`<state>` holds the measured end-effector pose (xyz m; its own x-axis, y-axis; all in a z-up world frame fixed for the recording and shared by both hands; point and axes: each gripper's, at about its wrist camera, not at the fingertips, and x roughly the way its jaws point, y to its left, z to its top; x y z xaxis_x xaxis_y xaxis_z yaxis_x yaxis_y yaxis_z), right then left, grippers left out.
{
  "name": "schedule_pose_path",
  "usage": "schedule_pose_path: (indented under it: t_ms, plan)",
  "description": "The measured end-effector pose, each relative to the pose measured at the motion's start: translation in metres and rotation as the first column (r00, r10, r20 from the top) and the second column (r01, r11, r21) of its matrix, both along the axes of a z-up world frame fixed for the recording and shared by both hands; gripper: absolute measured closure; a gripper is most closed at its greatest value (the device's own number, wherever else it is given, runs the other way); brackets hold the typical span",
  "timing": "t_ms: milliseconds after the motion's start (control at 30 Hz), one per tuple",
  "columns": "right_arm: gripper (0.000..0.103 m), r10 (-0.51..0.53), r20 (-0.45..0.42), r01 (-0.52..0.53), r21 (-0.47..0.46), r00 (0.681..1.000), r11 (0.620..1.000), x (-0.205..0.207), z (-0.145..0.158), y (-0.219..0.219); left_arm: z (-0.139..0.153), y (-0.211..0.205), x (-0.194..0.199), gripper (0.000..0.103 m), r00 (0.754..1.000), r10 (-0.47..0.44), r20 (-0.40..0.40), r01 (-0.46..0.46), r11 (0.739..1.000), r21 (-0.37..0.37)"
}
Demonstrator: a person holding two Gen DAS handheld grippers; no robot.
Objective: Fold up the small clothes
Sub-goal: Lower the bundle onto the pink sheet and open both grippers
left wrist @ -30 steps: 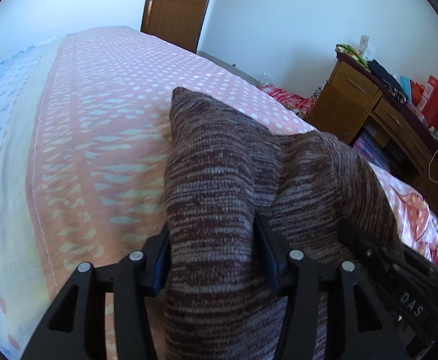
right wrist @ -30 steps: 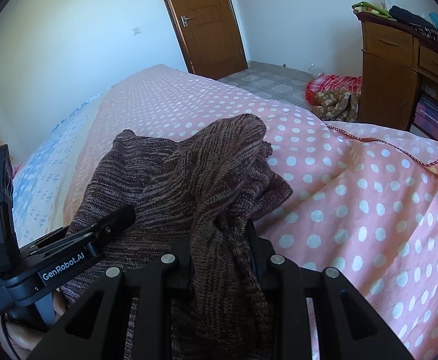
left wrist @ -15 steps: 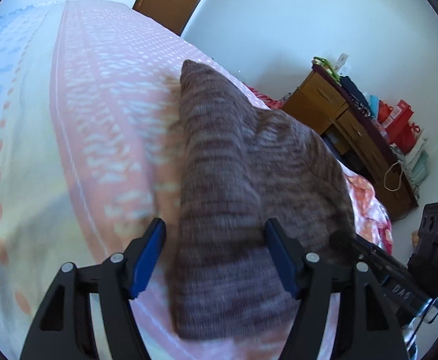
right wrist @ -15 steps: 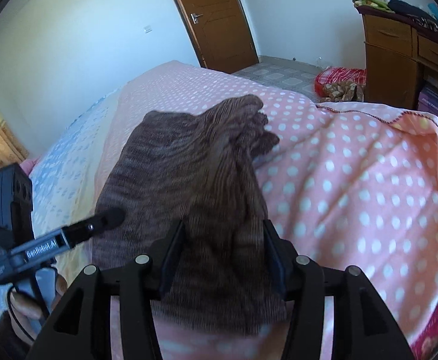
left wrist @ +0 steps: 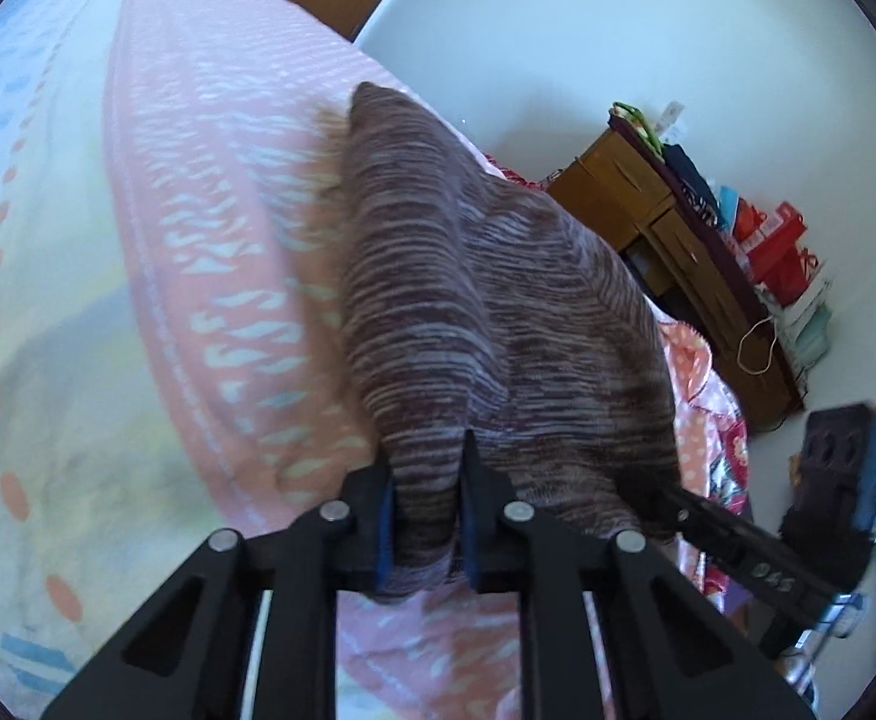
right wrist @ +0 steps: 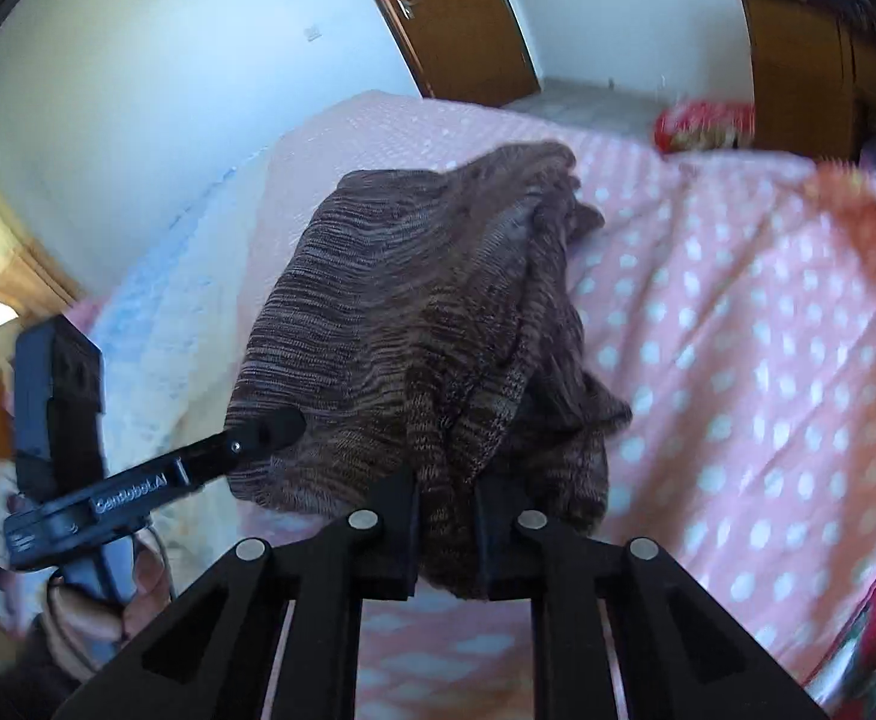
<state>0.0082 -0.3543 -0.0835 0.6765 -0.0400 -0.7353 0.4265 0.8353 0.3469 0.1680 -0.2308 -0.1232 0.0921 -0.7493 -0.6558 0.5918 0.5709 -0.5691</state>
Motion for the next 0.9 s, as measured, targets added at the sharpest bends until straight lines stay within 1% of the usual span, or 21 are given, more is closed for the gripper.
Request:
schedule_pose_path:
  t_ms: [67, 100, 167, 200, 233, 267, 300, 333, 367, 400, 467, 500, 533, 567, 600, 633, 667, 700, 733, 800, 900]
  plan:
    - [0.089, 0.027, -0.018, -0.028, -0.036, 0.999, 0.999, -0.004, 0.0, 0.005, -0.004, 0.004, 0.0, 0.085, 1.0, 0.001, 0.023, -0.002, 0.999, 0.036]
    - [0.089, 0.043, -0.032, -0.044, -0.052, 0.999, 0.998, -0.005, 0.001, 0.007, -0.006, 0.005, 0.0, 0.08, 0.999, 0.005, 0.04, -0.008, 0.998, 0.063]
    - [0.085, 0.062, -0.054, -0.067, -0.104, 0.997, 0.992, -0.006, 0.009, 0.01, -0.005, 0.012, -0.002, 0.077, 0.998, 0.01, 0.059, -0.014, 0.997, 0.073]
    - [0.084, 0.06, -0.044, -0.065, -0.121, 0.997, 0.99, -0.008, 0.015, 0.01, -0.003, 0.014, -0.003, 0.075, 0.997, 0.012, 0.075, -0.018, 0.996, 0.082]
    - [0.083, 0.057, -0.01, -0.058, -0.133, 0.998, 0.989, -0.011, 0.025, 0.007, 0.002, 0.014, -0.004, 0.07, 0.995, 0.013, 0.097, -0.021, 0.996, 0.087]
    - [0.079, 0.051, 0.018, -0.048, -0.138, 0.999, 0.989, -0.014, 0.032, 0.002, 0.009, 0.014, -0.004, 0.066, 0.991, 0.02, 0.129, -0.031, 0.995, 0.091]
    - [0.072, 0.037, 0.045, -0.031, -0.142, 0.998, 0.989, -0.014, 0.04, -0.004, 0.015, 0.015, -0.005, 0.058, 0.987, 0.029, 0.159, -0.043, 0.996, 0.083]
    - [0.048, 0.014, 0.073, -0.004, -0.143, 0.997, 0.99, -0.012, 0.049, -0.012, 0.024, 0.016, -0.005, 0.05, 0.979, 0.044, 0.197, -0.058, 0.996, 0.064]
    - [0.028, -0.01, 0.106, 0.025, -0.14, 0.994, 0.99, -0.008, 0.057, -0.022, 0.03, 0.017, -0.004, 0.046, 0.975, 0.053, 0.217, -0.065, 0.997, 0.047]
    - [0.025, -0.024, 0.135, 0.042, -0.132, 0.99, 0.99, -0.003, 0.062, -0.032, 0.035, 0.017, -0.003, 0.04, 0.971, 0.06, 0.233, -0.069, 0.997, 0.03]
    - [0.025, -0.049, 0.158, 0.064, -0.087, 0.986, 0.994, 0.018, 0.067, -0.054, 0.041, 0.008, -0.001, 0.039, 0.965, 0.059, 0.255, -0.063, 0.998, 0.009]
    - [0.025, -0.057, 0.155, 0.066, -0.054, 0.986, 0.996, 0.03, 0.065, -0.063, 0.041, 0.002, 0.0, 0.039, 0.962, 0.053, 0.267, -0.06, 0.998, 0.019]
    - [0.025, -0.072, 0.134, 0.074, -0.01, 0.988, 0.997, 0.047, 0.057, -0.077, 0.04, -0.005, 0.001, 0.039, 0.958, 0.049, 0.284, -0.062, 0.997, 0.037]
    - [0.026, -0.087, 0.111, 0.087, 0.009, 0.99, 0.996, 0.06, 0.05, -0.087, 0.038, -0.012, 0.001, 0.039, 0.951, 0.049, 0.305, -0.07, 0.996, 0.059]
    - [0.031, -0.109, 0.082, 0.108, 0.019, 0.991, 0.994, 0.071, 0.043, -0.095, 0.035, -0.019, 0.001, 0.039, 0.946, 0.047, 0.321, -0.078, 0.993, 0.084]
    - [0.061, -0.122, 0.036, 0.122, 0.012, 0.992, 0.992, 0.087, 0.032, -0.102, 0.031, -0.027, 0.001, 0.039, 0.943, 0.045, 0.329, -0.087, 0.99, 0.113]
    - [0.098, -0.109, -0.007, 0.109, 0.007, 0.994, 0.994, 0.099, 0.022, -0.106, 0.027, -0.031, 0.003, 0.039, 0.943, 0.044, 0.329, -0.093, 0.987, 0.134]
    - [0.098, -0.095, -0.049, 0.095, -0.007, 0.994, 0.995, 0.112, 0.013, -0.108, 0.022, -0.036, 0.005, 0.039, 0.945, 0.043, 0.325, -0.1, 0.982, 0.16]
    - [0.098, -0.09, -0.09, 0.086, -0.049, 0.992, 0.995, 0.124, 0.003, -0.105, 0.017, -0.036, 0.006, 0.039, 0.946, 0.041, 0.321, -0.102, 0.979, 0.176]
    - [0.098, -0.089, -0.104, 0.077, -0.119, 0.991, 0.99, 0.133, 0.004, -0.102, 0.01, -0.039, 0.009, 0.038, 0.949, 0.04, 0.313, -0.103, 0.977, 0.189]
    - [0.098, -0.12, -0.128, 0.101, -0.143, 0.985, 0.984, 0.14, 0.003, -0.103, 0.006, -0.044, 0.011, 0.036, 0.945, 0.037, 0.325, -0.11, 0.972, 0.208]
